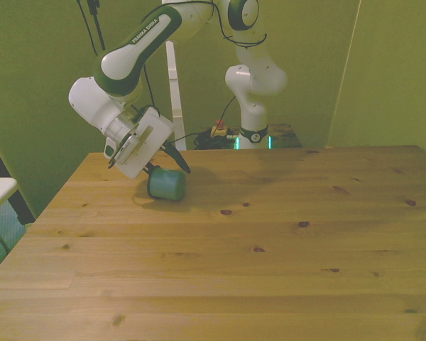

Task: Flip the mug upright

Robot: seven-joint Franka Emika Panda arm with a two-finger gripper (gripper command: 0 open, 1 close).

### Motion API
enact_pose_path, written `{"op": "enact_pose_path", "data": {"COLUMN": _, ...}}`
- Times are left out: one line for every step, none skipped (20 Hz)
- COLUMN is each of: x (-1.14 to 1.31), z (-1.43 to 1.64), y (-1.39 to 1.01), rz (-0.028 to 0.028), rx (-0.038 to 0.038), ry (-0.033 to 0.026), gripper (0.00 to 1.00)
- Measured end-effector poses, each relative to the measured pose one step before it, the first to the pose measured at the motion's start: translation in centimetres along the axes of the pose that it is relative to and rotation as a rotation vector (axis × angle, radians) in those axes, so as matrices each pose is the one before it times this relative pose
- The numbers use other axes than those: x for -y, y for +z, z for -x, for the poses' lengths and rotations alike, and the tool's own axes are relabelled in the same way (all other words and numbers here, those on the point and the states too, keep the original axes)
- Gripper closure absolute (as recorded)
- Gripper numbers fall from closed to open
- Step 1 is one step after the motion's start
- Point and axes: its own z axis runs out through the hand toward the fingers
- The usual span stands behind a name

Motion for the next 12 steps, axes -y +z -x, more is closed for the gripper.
{"op": "enact_pose_path", "data": {"x": -0.063, "z": 0.01, "y": -0.052, "rz": -0.00096, "rx": 0.00058, "ry": 0.00034, "gripper": 1.0}}
{"op": "enact_pose_path", "data": {"x": -0.062, "z": 0.015, "y": -0.05, "rz": -0.00114, "rx": 0.00099, "ry": 0.00011, "gripper": 1.0}}
{"op": "enact_pose_path", "data": {"x": -0.072, "z": 0.032, "y": -0.054, "rz": -0.00169, "rx": 0.00267, "ry": -0.00016, "gripper": 1.0}}
{"op": "enact_pose_path", "data": {"x": -0.072, "z": 0.054, "y": -0.065, "rz": -0.00209, "rx": 0.00417, "ry": -0.0006, "gripper": 1.0}}
{"op": "enact_pose_path", "data": {"x": -0.071, "z": 0.028, "y": -0.099, "rz": -0.0017, "rx": 0.00154, "ry": -0.00031, "gripper": 1.0}}
{"op": "enact_pose_path", "data": {"x": -0.038, "z": 0.025, "y": -0.103, "rz": -0.00236, "rx": 0.00114, "ry": -0.00019, "gripper": 1.0}}
{"op": "enact_pose_path", "data": {"x": -0.007, "z": 0.016, "y": -0.115, "rz": -0.00188, "rx": 0.0003, "ry": -0.0005, "gripper": 1.0}}
{"op": "enact_pose_path", "data": {"x": 0.013, "z": 0.019, "y": -0.113, "rz": -0.00178, "rx": 0.00071, "ry": -0.00053, "gripper": 1.0}}
{"op": "enact_pose_path", "data": {"x": 0.009, "z": 0.013, "y": -0.127, "rz": -0.00161, "rx": 0.0, "ry": -0.00041, "gripper": 1.0}}
{"op": "enact_pose_path", "data": {"x": -0.024, "z": 0.0, "y": -0.118, "rz": -0.00129, "rx": -0.00118, "ry": 0.00018, "gripper": 1.0}}
{"op": "enact_pose_path", "data": {"x": -0.018, "z": 0.001, "y": -0.118, "rz": -0.00067, "rx": -0.00187, "ry": -0.00001, "gripper": 1.0}}
{"op": "enact_pose_path", "data": {"x": 0.068, "z": 0.018, "y": -0.153, "rz": -0.00033, "rx": -0.00285, "ry": -0.00169, "gripper": 1.0}}
